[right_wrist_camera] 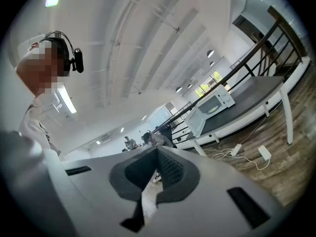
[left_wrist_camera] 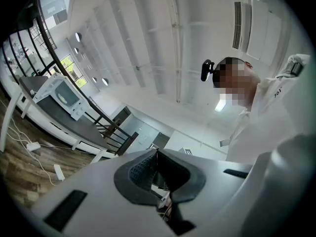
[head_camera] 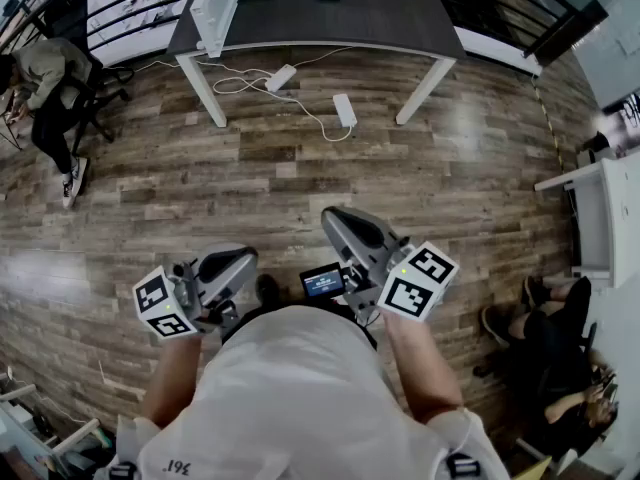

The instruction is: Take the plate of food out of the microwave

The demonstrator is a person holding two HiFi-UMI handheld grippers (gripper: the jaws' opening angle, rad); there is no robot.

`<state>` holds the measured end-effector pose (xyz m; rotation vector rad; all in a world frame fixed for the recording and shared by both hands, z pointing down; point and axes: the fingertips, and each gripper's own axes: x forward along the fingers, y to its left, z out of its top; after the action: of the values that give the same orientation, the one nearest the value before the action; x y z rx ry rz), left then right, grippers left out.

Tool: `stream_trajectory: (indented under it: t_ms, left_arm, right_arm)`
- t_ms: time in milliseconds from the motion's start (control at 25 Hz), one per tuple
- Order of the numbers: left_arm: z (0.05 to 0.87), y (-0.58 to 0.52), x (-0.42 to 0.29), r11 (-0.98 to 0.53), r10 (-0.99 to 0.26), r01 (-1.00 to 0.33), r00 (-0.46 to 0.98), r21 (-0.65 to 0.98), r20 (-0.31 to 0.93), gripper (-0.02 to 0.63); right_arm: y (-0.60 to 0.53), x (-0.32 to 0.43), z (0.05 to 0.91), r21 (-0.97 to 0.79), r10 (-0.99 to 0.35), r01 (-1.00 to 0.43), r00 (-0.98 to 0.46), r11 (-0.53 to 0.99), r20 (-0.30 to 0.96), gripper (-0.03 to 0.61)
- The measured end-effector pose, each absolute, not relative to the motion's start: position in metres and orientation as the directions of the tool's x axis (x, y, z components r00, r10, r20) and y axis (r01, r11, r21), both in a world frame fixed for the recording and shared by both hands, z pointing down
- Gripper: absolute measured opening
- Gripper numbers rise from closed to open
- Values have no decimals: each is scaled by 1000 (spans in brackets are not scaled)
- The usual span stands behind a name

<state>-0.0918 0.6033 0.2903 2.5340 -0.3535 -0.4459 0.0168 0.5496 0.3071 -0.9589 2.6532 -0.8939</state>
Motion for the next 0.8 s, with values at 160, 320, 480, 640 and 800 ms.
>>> stream_trajectory:
  t_ms: [160, 320, 480, 640, 800]
  left_arm:
    - [295, 608, -91, -795, -365, -168, 900, 583, -239, 5]
    - [293, 611, -91, -788, -366, -152, 895, 596, -256, 5]
    - [289, 614, -90, -790, -363, -147, 894, 596, -261, 5]
    - [289, 615, -91, -785, -371, -153, 892, 600, -259, 5]
    - [287, 615, -96, -782, -384, -162, 886, 602, -259, 5]
  right_arm:
    - [559, 17, 315, -603, -628, -530, -776, 597, 60, -11]
    - [563, 19, 318, -604, -631, -537, -772, 588, 73, -11]
    - [564, 19, 317, -602, -633, -542, -770, 586, 77, -11]
    - [564, 18, 316, -596, -631, -544, -771, 590, 79, -11]
    - [564, 17, 314, -590, -636, -552, -767, 589, 83, -11]
